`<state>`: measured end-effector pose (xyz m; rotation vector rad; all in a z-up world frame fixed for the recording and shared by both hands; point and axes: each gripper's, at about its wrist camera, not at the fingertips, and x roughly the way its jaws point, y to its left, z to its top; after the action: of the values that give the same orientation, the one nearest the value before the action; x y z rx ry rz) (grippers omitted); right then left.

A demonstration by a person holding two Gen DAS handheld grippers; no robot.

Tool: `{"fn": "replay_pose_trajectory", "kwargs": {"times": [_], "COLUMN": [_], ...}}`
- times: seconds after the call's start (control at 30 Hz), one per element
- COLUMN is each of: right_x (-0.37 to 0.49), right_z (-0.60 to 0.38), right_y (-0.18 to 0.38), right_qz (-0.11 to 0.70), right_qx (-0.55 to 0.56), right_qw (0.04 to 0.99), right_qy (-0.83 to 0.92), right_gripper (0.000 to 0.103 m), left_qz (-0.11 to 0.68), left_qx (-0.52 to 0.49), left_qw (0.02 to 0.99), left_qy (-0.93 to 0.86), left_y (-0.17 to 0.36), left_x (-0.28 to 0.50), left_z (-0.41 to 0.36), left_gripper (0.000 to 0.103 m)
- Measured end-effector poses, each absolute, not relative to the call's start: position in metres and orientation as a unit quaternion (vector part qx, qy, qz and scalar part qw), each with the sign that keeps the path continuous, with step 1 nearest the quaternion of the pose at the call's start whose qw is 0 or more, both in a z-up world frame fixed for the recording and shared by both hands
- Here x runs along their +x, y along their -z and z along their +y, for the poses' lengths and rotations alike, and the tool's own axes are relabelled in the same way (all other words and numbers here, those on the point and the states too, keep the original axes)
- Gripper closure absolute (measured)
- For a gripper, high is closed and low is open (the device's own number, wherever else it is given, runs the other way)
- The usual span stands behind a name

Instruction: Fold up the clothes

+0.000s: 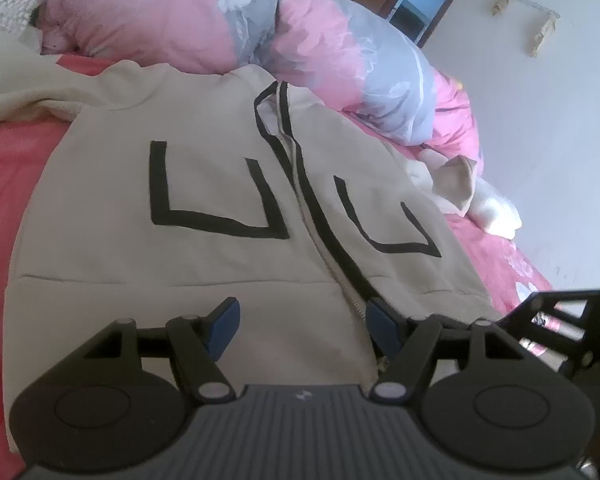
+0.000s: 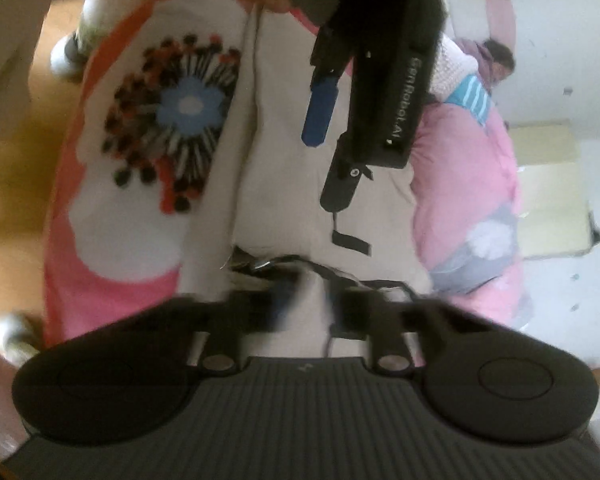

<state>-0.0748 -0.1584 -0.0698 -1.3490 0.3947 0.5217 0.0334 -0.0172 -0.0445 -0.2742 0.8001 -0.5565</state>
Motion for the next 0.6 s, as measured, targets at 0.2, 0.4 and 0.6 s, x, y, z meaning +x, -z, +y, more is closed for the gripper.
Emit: {"fn": "replay_pose_trajectory", "kwargs": {"times": [0.2,0.4,0.6], "right_x": [-0.067,-0.060,-0.073], "right_z": [-0.171,-0.184,-0.220], "right_y": [0.054,0.038,0.011], "right_qz": [0.247,0.311,0.343], "right_qx": [-0.512,-0.403,-0.240], "right_qw": [0.782,0.818,0.877], "right_qy": [-0.255,-0.269,-0.236], "right_gripper": [0.100,0.097,0.082], "left_qz": [0.384,0.388,0.381], "left_qx": [-0.139,-0.125,-0.080], "left_qw": [0.872,0.869,0.868], "left_qy": [0.269,0.281,0.307], "left_y": [0.046,0.049,0.047], "left_x": [0.036,0.035,0.034], "left_z": [-0.014,-0.026,-0.056], "left_gripper": [0.032,0.032,0.031]}}
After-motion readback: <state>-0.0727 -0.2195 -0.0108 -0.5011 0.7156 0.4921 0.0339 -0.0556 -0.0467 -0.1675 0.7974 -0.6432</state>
